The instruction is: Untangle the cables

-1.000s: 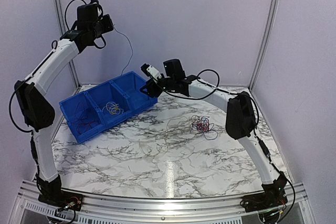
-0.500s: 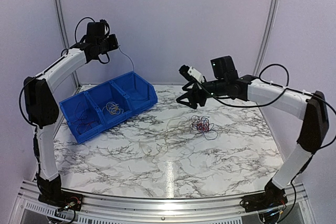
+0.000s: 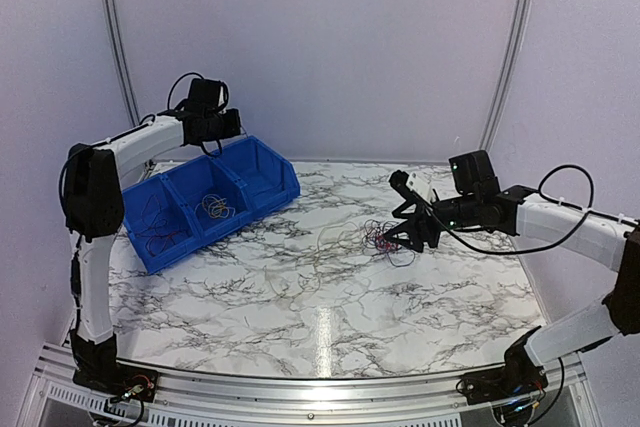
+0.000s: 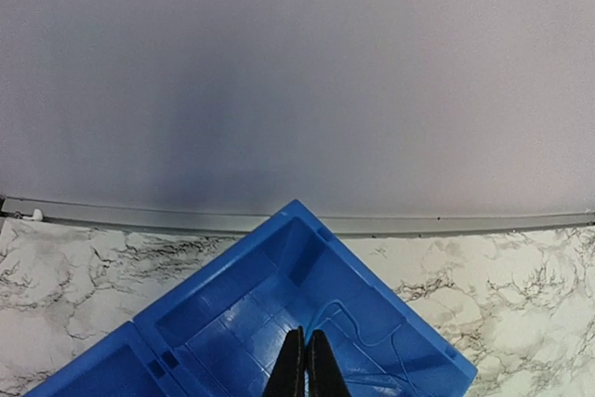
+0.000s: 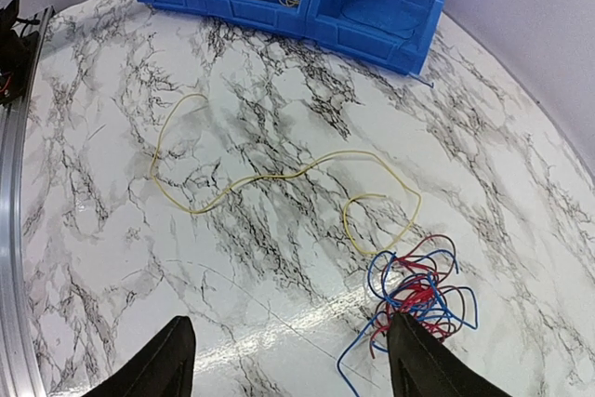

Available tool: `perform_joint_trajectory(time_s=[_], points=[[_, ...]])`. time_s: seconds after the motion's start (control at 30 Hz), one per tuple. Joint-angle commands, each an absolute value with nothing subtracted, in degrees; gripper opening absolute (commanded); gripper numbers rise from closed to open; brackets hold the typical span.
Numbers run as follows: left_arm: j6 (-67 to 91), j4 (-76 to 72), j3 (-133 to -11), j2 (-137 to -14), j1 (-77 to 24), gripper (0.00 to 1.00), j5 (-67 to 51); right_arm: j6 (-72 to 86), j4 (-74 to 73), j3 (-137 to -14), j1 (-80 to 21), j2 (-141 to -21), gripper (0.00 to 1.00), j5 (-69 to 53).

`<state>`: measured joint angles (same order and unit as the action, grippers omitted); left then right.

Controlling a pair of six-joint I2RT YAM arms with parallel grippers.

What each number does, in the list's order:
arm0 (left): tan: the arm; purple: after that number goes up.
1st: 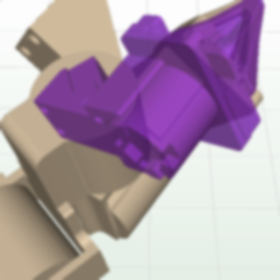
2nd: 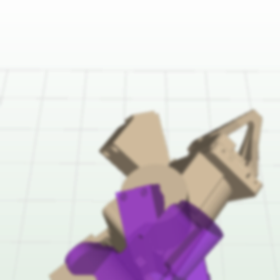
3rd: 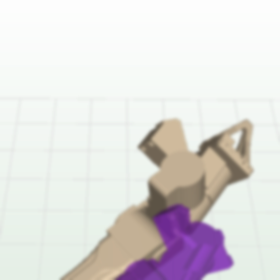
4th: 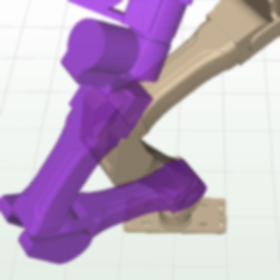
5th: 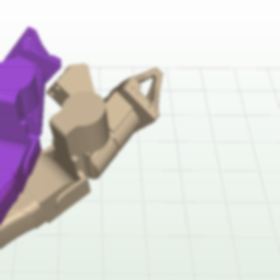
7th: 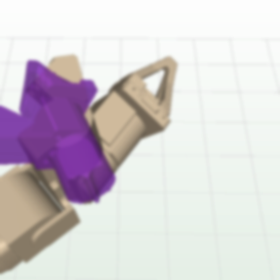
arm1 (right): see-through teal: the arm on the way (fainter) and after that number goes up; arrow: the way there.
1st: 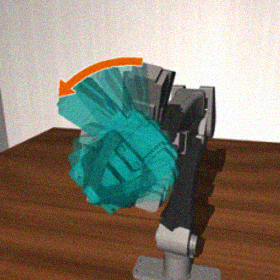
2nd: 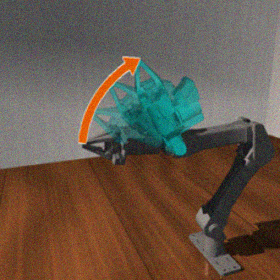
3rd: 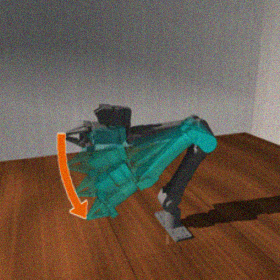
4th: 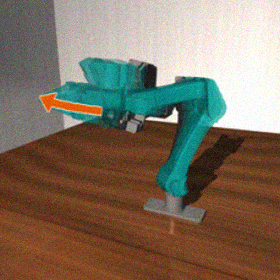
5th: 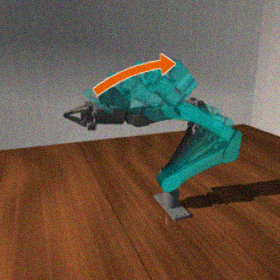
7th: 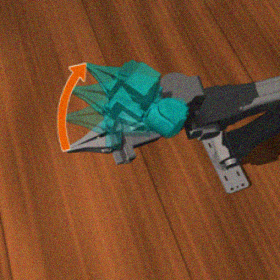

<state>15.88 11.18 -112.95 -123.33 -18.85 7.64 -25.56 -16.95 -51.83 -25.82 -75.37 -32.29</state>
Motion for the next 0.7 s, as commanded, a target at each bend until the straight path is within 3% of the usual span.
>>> perform_joint_trajectory(time_s=[0.0, 0.1, 0.27, 0.37, 0.5, 0.67], points=[[14.9, 12.9, -113.2, -126.4, -20.6, 0.00, 5.9, -25.5, -15.0, -52.0, -24.1, -74.6, 0.71, -32.4], [16.0, 13.2, -112.1, -126.7, -20.9, 0.01, 6.2, -25.5, -14.8, -51.7, -23.4, -74.7, 0.70, -33.0], [16.2, 13.3, -111.1, -126.7, -20.9, 0.28, 7.4, -26.5, -14.9, -51.8, -23.3, -74.7, 0.70, -32.9], [16.4, 14.1, -111.9, -125.7, -20.9, 0.37, 8.2, -26.9, -15.2, -51.8, -23.2, -75.2, 0.70, -33.3], [19.0, 16.4, -112.4, -122.4, -20.8, 0.43, 6.3, -27.5, -16.3, -52.5, -23.3, -75.6, 0.70, -34.2], [27.6, 21.0, -111.8, -121.7, -20.9, 0.49, -4.6, -27.5, -16.4, -52.5, -23.3, -74.6, 0.70, -34.3]])
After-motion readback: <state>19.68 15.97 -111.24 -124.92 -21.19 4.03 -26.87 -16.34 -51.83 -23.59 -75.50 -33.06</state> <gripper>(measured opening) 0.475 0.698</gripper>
